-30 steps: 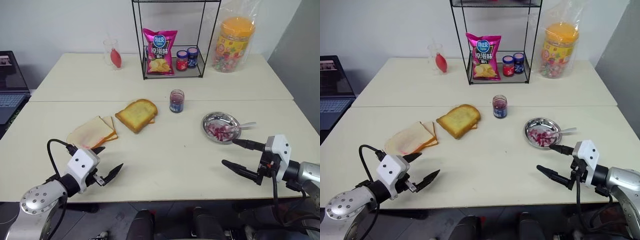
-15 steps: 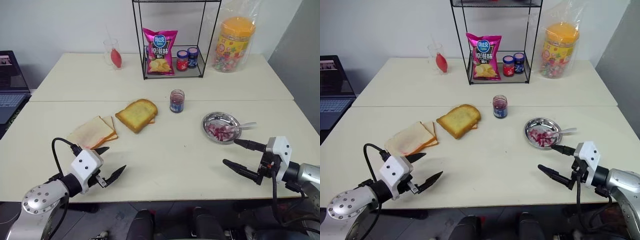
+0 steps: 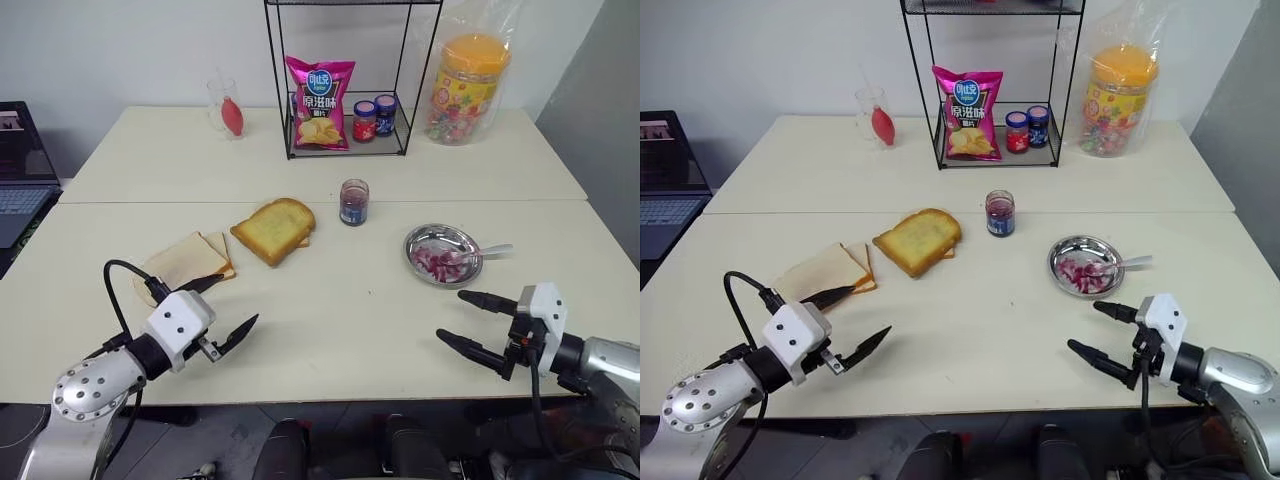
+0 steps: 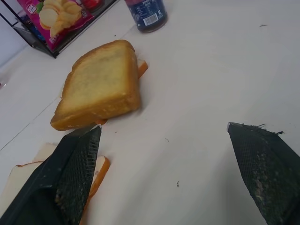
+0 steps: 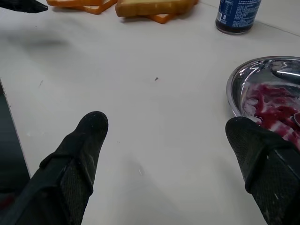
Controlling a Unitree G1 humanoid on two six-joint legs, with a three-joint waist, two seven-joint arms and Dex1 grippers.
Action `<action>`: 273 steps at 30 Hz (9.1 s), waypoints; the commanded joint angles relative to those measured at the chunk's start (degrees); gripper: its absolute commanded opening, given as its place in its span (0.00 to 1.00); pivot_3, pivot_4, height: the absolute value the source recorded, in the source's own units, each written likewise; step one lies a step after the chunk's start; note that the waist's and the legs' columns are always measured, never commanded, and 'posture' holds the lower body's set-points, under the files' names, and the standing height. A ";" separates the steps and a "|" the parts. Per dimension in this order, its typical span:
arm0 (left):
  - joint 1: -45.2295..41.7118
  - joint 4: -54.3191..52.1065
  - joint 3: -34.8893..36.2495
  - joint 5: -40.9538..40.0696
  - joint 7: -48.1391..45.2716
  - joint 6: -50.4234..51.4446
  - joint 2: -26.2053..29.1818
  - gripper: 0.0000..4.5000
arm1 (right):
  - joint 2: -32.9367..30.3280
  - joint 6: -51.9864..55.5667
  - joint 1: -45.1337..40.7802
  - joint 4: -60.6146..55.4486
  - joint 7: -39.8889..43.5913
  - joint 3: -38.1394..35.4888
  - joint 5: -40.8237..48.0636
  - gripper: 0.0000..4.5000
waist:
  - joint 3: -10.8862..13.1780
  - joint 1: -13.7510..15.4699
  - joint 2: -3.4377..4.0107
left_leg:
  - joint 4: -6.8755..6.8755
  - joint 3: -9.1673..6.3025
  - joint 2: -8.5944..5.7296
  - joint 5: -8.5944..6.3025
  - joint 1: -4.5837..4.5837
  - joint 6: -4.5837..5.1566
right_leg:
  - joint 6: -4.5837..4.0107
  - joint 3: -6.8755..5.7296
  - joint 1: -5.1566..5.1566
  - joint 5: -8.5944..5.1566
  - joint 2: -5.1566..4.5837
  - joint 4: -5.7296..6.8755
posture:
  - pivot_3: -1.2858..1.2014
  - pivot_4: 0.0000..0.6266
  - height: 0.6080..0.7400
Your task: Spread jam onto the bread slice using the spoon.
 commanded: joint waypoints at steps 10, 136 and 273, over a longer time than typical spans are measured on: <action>-8.54 3.44 21.47 -16.50 22.82 23.24 -12.86 1.00 | -0.03 5.78 -11.20 -6.35 -1.79 6.04 3.26 0.99 | -0.04 -0.13 -0.12 | 0.01 -0.02 0.00 0.00 0.08 0.00 | 0.36 -0.01 0.04 0.21 0.02 0.07 | 0.52 0.24 1.00; -18.35 5.94 26.20 -52.94 24.07 37.87 -3.37 0.00 | -2.63 14.89 -33.96 -1.61 6.17 12.68 5.99 1.00 | -0.22 0.11 -0.56 | -0.04 -0.17 -0.04 -0.01 -0.30 -0.02 | 0.17 -0.14 -0.03 0.25 0.01 -0.51 | 0.52 0.24 1.00; -41.93 -1.10 -24.13 -19.44 -22.58 26.06 8.62 1.00 | 22.61 24.41 -33.38 30.88 -41.11 -23.81 23.19 0.50 | -0.14 -1.51 -0.05 | -0.05 0.10 -0.05 0.04 -0.22 0.08 | 0.52 0.19 -0.02 0.58 0.09 -0.46 | 0.52 0.24 1.00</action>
